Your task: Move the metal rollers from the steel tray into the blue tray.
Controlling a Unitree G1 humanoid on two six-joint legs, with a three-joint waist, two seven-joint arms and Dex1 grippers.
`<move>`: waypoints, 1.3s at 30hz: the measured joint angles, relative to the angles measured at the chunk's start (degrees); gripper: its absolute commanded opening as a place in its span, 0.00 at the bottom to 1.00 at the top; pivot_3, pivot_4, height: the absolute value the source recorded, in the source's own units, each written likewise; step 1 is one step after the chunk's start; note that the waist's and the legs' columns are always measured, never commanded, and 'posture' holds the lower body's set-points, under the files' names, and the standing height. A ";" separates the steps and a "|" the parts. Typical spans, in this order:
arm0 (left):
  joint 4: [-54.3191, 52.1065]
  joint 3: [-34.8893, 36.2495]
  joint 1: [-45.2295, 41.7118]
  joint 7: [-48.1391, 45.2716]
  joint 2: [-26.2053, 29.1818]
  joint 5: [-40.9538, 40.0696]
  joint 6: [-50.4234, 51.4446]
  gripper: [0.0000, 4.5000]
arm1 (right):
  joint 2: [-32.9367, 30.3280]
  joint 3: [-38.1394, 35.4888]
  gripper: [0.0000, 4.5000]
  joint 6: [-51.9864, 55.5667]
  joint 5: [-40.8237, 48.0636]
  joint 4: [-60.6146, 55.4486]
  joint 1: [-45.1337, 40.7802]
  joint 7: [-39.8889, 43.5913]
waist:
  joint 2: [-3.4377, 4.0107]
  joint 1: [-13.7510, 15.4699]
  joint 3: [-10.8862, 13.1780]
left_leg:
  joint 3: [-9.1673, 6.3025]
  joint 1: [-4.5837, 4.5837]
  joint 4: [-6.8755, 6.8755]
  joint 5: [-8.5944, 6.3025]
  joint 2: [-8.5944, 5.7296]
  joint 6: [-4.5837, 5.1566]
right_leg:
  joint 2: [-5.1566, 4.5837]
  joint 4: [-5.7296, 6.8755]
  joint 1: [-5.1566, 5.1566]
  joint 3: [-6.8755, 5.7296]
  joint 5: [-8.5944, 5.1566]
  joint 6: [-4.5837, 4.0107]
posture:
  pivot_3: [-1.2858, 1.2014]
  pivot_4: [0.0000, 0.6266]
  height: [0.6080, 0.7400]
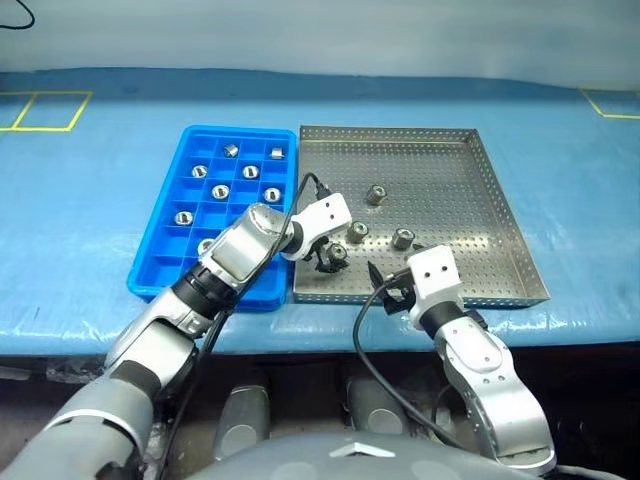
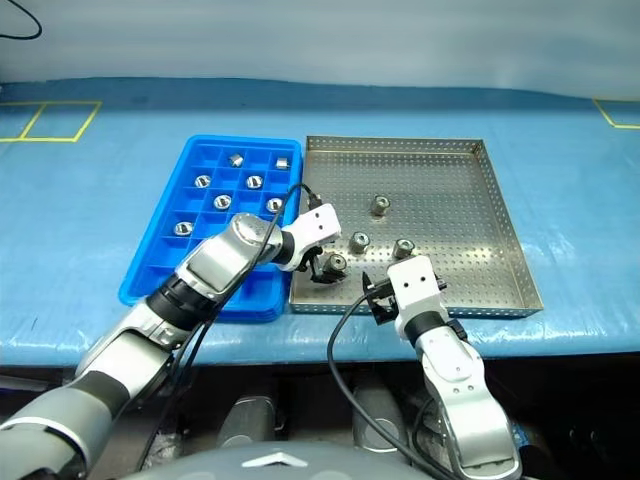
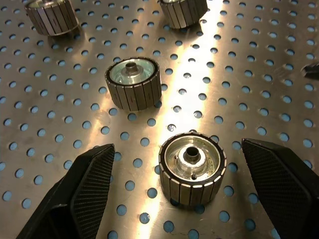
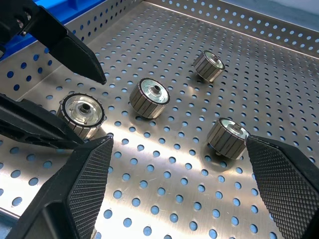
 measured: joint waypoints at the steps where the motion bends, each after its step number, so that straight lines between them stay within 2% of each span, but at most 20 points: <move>1: 1.15 -0.16 -0.42 -0.09 -0.32 0.41 -0.16 0.99 | 0.07 0.20 1.00 -0.03 -0.10 -0.13 0.18 -0.21 | 0.00 -0.16 0.00 | 0.00 0.00 0.00 0.00 0.00 0.00 | 0.00 0.00 0.00 0.00 0.00 0.00 | 0.42 0.24 1.00; 4: 4.33 -0.68 -1.24 -0.40 -1.73 2.05 -1.10 0.86 | 0.44 0.69 1.00 -0.05 -0.23 -0.23 0.71 -0.63 | 0.00 -0.69 0.00 | -0.01 0.00 0.00 0.00 0.00 0.01 | 0.00 0.01 -0.01 0.00 0.00 0.00 | 0.42 0.24 1.00; 10: 5.83 0.18 -1.86 -1.62 -3.48 2.43 -2.41 0.41 | 0.57 0.87 1.00 -0.05 -0.80 -0.88 1.29 -0.94 | 0.01 -1.59 0.00 | 0.00 0.00 0.00 0.00 0.01 0.00 | 0.00 0.02 -0.03 0.02 0.00 0.00 | 0.42 0.24 1.00; 11: 5.78 1.13 -1.84 -1.24 -3.72 2.06 -2.36 0.38 | 0.55 0.92 1.00 -0.05 -0.82 -1.00 1.32 -0.89 | 0.01 -1.69 0.01 | 0.00 0.00 0.00 0.00 0.01 0.00 | 0.00 0.03 -0.03 0.02 0.00 0.00 | 0.42 0.24 1.00; 17: -2.33 15.63 0.31 6.78 -5.70 -1.92 -2.43 0.38 | 0.01 2.00 1.00 0.04 -0.80 -1.10 0.46 0.22 | 0.02 -1.66 0.02 | 0.00 0.00 -0.04 0.00 0.03 0.01 | 0.01 0.03 -0.04 0.03 0.01 0.02 | 0.45 0.24 1.00; 19: -6.04 21.60 3.42 11.59 -6.89 -2.95 -4.89 0.38 | -0.10 2.79 1.00 0.07 -0.78 -1.06 -0.93 0.80 | 0.03 -1.51 0.01 | 0.01 0.06 -0.06 0.00 0.04 0.01 | 0.02 0.03 -0.02 0.06 0.04 0.06 | 0.47 0.24 1.00; 25: -17.10 33.24 13.46 22.61 -6.04 -3.08 -7.24 0.38 | -0.99 6.29 1.00 0.10 -0.10 1.50 -5.98 4.36 | 0.01 0.55 0.02 | 0.01 0.13 -0.03 0.00 0.05 0.01 | 0.05 0.04 0.07 0.07 0.12 0.19 | 0.51 0.24 1.00; 30: -29.01 37.40 22.41 27.15 -3.14 -2.80 -4.59 0.38 | -1.33 9.46 1.00 -0.01 0.68 5.34 -11.43 7.70 | -0.05 3.52 0.04 | -0.02 0.13 -0.04 0.00 0.04 0.01 | 0.05 0.00 0.11 0.03 0.10 0.14 | 0.55 0.24 1.00; 36: -44.97 40.66 35.57 31.32 0.49 -2.32 7.26 0.38 | -1.50 12.27 1.00 -0.66 1.85 8.86 -16.07 11.43 | -0.18 6.31 0.10 | -0.07 0.13 -0.02 0.00 0.05 0.00 | 0.03 -0.01 0.14 -0.03 0.04 0.04 | 0.58 0.24 1.00; 39: -49.26 40.90 38.51 32.35 1.46 -2.29 12.10 0.38 | -1.49 13.09 1.00 -1.66 2.19 9.93 -16.76 12.53 | -0.27 7.36 0.14 | -0.10 0.13 0.03 0.01 0.06 -0.02 | 0.03 0.00 0.17 -0.09 0.02 0.01 | 0.59 0.24 1.00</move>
